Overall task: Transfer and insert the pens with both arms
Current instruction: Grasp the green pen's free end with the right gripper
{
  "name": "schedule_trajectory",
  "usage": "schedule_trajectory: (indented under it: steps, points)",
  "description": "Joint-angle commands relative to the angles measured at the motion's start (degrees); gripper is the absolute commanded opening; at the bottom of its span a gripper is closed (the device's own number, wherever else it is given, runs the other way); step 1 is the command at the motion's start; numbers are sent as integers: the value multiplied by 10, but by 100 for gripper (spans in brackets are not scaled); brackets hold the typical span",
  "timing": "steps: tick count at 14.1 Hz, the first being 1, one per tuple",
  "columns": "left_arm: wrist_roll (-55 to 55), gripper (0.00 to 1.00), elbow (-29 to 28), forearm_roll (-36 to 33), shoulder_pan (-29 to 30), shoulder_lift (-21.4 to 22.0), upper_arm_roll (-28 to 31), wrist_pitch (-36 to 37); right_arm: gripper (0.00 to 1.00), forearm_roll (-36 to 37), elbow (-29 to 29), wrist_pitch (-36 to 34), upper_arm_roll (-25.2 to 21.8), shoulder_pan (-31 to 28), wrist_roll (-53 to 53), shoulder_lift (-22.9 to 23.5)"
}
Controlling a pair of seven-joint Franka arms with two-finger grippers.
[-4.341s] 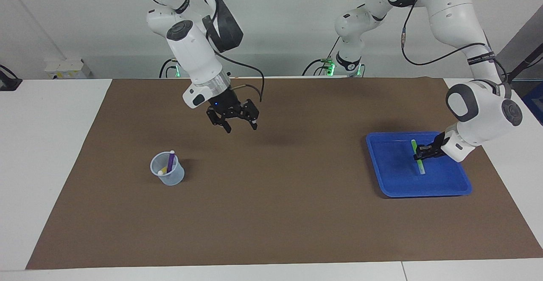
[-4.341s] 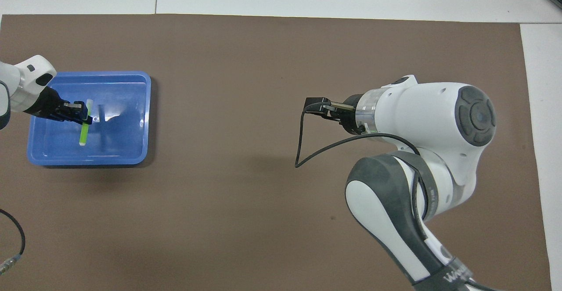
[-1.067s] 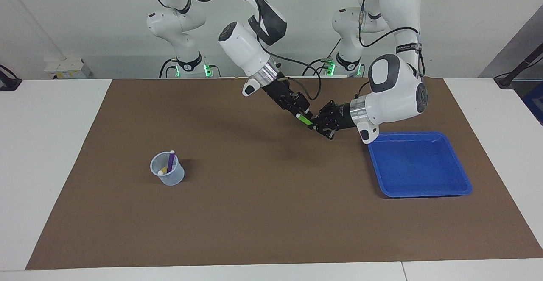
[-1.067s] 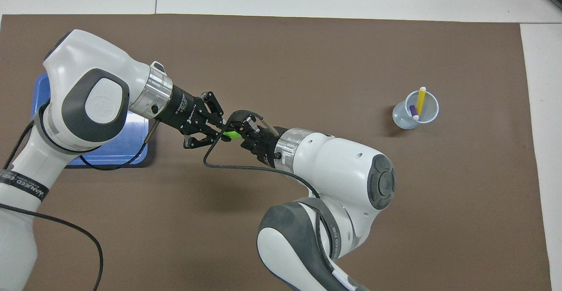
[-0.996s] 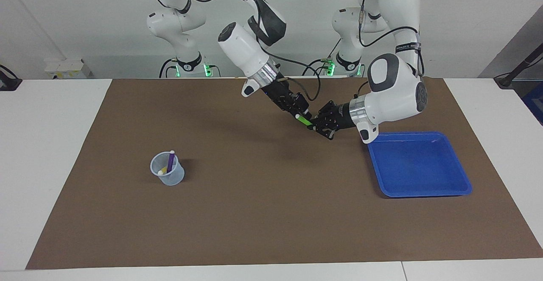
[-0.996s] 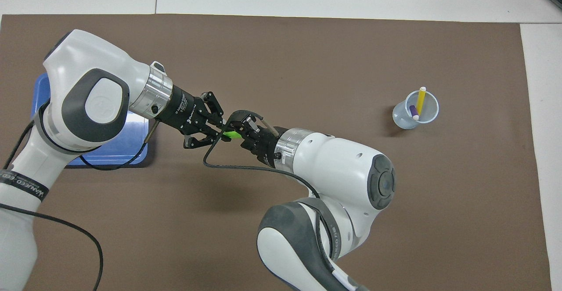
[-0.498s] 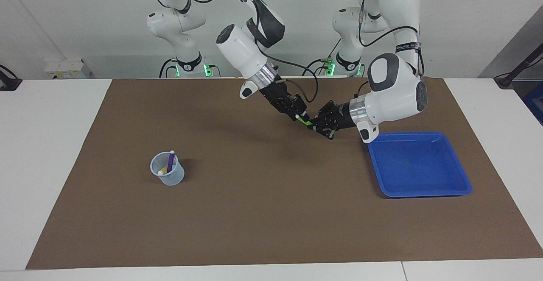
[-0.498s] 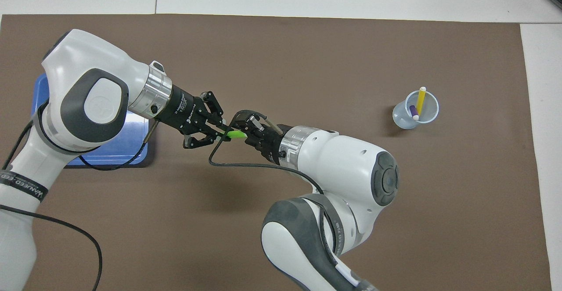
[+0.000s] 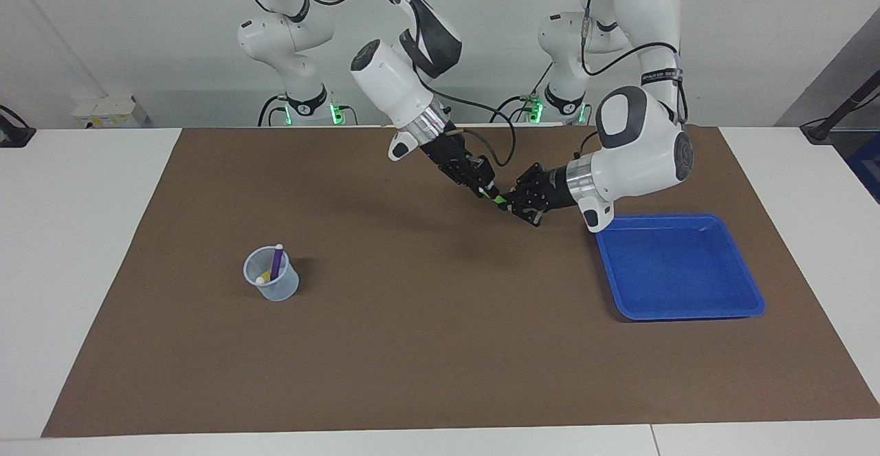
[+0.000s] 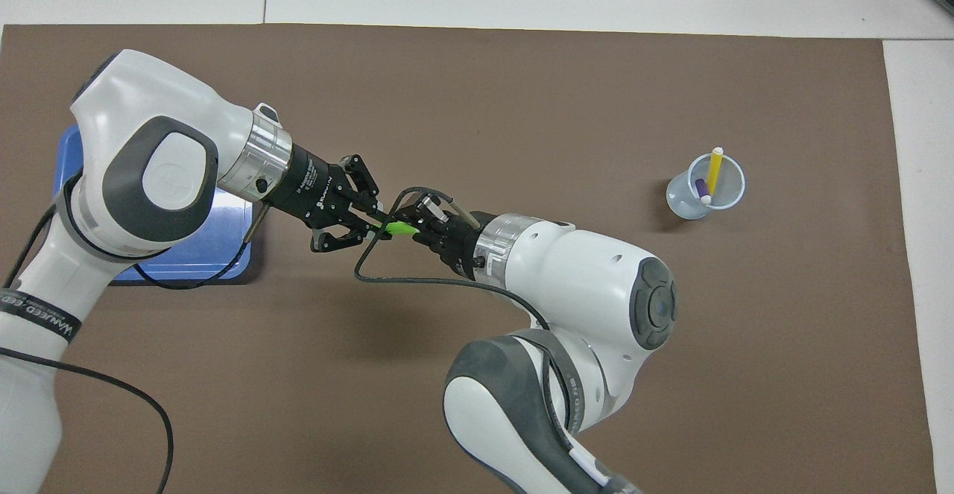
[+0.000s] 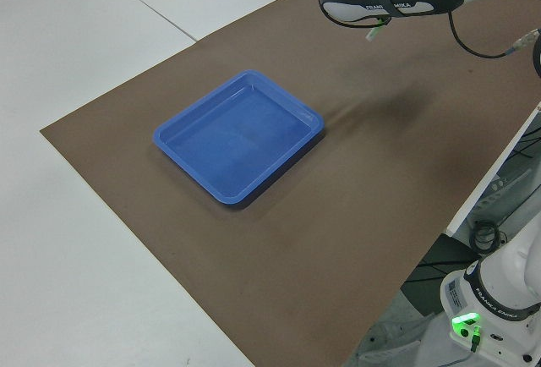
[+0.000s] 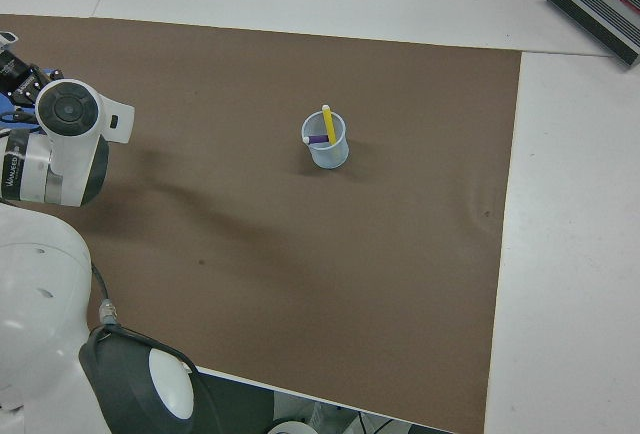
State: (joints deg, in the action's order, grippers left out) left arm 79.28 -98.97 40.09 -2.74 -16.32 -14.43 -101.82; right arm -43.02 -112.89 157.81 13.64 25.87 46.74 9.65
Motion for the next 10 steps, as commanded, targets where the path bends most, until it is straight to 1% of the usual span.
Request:
schedule_trajectory:
  steps: [1, 2, 7, 8, 9, 10]
  points:
    - [4, 0, -21, 9, -7, 21, 8, -12, 12, -14, -5, 6, 4, -6, -9, -2]
    - [4, 0, -21, 9, -7, 20, 8, -12, 0, -14, -5, 7, 4, -5, -8, -2]
    - [6, 0, -21, 9, -7, 21, 9, -12, 0, -14, -5, 6, 4, -5, -7, -1]
    - [7, 11, -21, 8, -7, 21, 9, -12, 0, -14, -4, 6, 4, -5, -7, -1]
    - [4, 38, -20, 6, -6, 21, 9, -13, 0, -14, -5, 6, 4, -5, -7, -1]
    - [2, 84, -19, 3, -6, 21, 10, -12, 0, -14, -4, 7, 4, -6, -7, -1]
